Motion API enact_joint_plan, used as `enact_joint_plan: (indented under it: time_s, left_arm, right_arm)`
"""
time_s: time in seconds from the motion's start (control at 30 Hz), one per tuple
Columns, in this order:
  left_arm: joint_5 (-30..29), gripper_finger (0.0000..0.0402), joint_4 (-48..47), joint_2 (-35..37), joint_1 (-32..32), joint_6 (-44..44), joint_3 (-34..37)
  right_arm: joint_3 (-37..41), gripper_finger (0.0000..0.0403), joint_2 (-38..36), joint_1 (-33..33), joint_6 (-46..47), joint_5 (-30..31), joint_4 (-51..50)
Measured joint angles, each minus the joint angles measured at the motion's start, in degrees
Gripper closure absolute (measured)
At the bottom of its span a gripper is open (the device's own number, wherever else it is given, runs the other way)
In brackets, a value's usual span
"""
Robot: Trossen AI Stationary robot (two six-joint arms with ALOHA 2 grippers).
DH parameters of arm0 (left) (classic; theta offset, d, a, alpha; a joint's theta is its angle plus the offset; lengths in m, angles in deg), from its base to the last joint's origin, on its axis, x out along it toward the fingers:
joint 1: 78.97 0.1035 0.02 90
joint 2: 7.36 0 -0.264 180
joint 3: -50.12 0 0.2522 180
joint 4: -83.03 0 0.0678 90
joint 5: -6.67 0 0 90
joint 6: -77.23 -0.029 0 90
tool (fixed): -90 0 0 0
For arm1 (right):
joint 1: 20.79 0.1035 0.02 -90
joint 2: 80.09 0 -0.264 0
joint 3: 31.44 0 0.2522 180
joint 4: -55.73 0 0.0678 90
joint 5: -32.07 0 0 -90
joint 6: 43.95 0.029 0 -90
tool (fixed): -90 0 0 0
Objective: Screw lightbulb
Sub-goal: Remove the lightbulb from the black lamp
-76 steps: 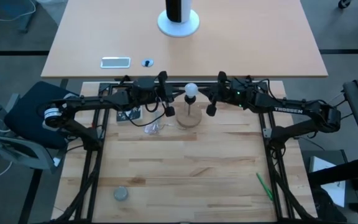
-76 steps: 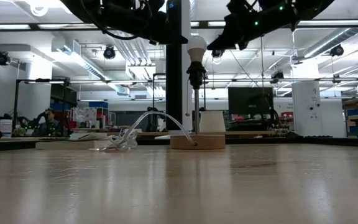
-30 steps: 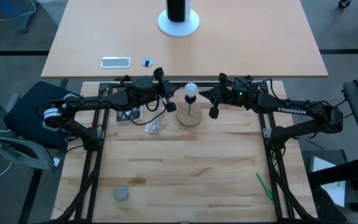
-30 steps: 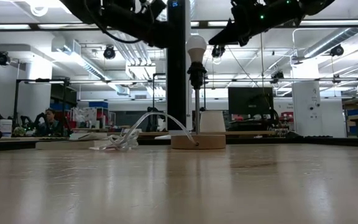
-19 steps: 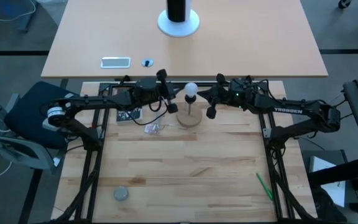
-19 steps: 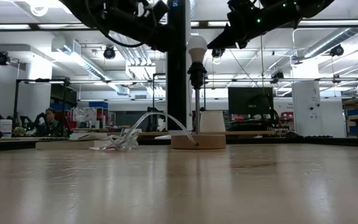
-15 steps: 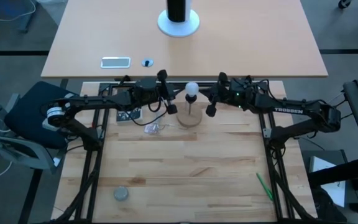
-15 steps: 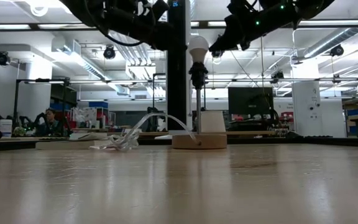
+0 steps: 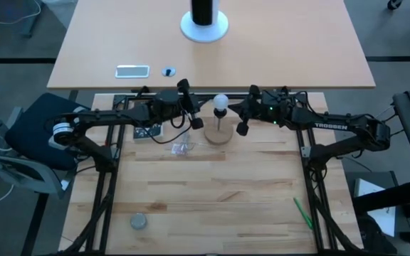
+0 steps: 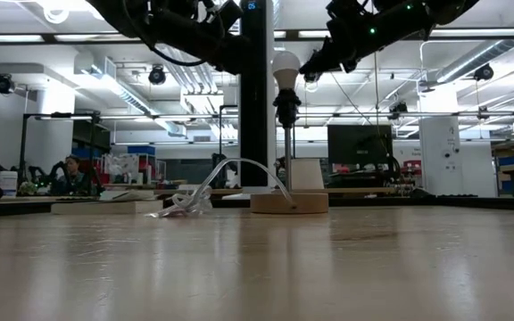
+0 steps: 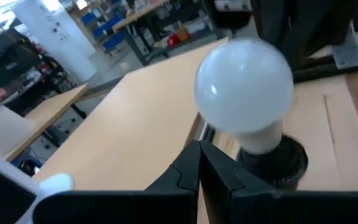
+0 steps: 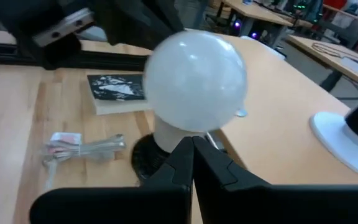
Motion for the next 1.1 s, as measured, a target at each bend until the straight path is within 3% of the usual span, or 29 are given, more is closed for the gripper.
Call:
enact_joint_plan:
  time_s: [0.5, 0.87, 0.97, 1.1]
  left_arm:
    - [17.2, 0.0401, 0.7, -0.3, -0.2, 0.6, 0.0]
    - [12.5, 0.0401, 1.5, 1.4, -0.2, 1.5, 0.0]
    - [8.9, 0.0401, 2.5, 1.1, -0.1, 1.5, 0.0]
    - [3.5, 0.0401, 3.3, -0.5, 0.4, 1.8, 0.0]
  right_arm:
    - [0.1, 0.0403, 0.2, 0.1, 0.0, 1.7, 3.1]
    - [0.3, 0.0403, -1.7, 0.6, 0.9, -0.1, -2.1]
    - [0.3, 0.0403, -1.8, 1.6, 0.2, -3.7, -1.2]
    - [0.3, 0.0403, -1.0, 1.9, -0.8, -4.1, 2.0]
